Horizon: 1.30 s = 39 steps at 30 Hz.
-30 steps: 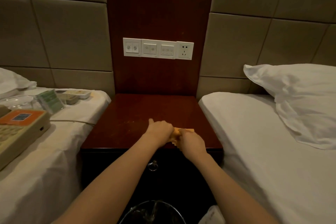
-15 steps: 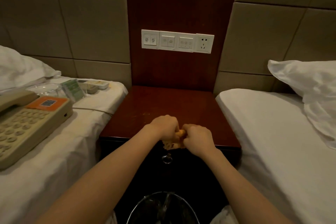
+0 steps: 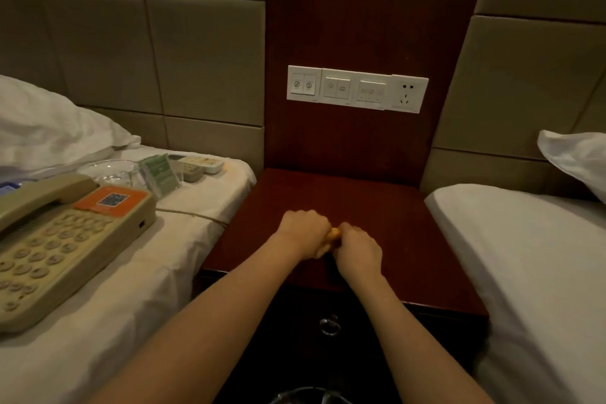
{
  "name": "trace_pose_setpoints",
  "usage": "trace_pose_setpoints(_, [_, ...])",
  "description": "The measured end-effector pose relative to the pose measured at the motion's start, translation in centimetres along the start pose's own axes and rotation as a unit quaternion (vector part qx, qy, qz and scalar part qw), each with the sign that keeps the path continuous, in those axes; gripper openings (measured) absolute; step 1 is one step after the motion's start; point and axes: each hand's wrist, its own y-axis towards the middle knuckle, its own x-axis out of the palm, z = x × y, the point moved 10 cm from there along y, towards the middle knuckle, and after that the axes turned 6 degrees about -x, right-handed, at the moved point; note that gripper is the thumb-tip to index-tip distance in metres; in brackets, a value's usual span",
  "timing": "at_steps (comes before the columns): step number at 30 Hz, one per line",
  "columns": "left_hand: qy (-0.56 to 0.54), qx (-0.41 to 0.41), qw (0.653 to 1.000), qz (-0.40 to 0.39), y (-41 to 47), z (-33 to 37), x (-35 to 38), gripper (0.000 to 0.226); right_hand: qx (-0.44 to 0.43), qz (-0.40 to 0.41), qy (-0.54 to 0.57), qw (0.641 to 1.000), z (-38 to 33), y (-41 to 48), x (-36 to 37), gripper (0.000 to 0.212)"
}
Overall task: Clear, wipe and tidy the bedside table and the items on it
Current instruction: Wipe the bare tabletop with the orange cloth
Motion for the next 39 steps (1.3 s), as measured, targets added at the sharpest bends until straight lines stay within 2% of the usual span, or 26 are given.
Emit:
trace_pose_setpoints(6, [0.031, -0.01, 0.999, 0.036, 3.1, -1.4, 1.4, 0.022, 0.001, -0.015, -0.018, 1.0, 1.3, 3.7, 1.7, 0.026])
trace_pose_setpoints(8, [0.017, -0.028, 0.998, 0.045, 4.5, -2.3, 1.5, 0.029, -0.002, -0.036, -0.008, 0.999, 1.4, 5.1, 2.4, 0.028])
trace_pose_setpoints(10, [0.027, -0.041, 0.998, 0.049, 5.9, -3.0, 1.7, 0.026, 0.002, -0.052, 0.018, 0.998, 1.5, 6.5, 2.9, 0.028])
trace_pose_setpoints(15, [0.021, -0.067, 0.997, 0.034, 8.3, -5.3, 1.7, 0.037, -0.002, -0.096, 0.04, 0.995, 0.4, 9.5, 4.7, 0.035])
trace_pose_setpoints(18, [0.041, -0.095, 0.994, 0.021, 8.8, -7.4, 1.9, 0.031, -0.022, -0.121, 0.06, 0.991, -1.5, 10.7, 5.6, 0.035])
trace_pose_setpoints(21, [0.053, -0.088, 0.995, 0.011, 8.8, -8.5, 2.3, 0.028, -0.039, -0.141, 0.069, 0.987, -2.7, 11.4, 6.5, 0.036])
trace_pose_setpoints(30, [-0.026, -0.093, 0.995, -0.016, 6.6, -10.6, 3.0, 0.027, -0.065, -0.159, 0.073, 0.982, -4.8, 9.6, 6.6, 0.039])
trace_pose_setpoints(39, [-0.032, -0.106, 0.994, -0.018, 1.8, -10.3, 3.0, 0.024, -0.066, -0.161, 0.053, 0.983, -6.7, 4.9, 5.9, 0.036])
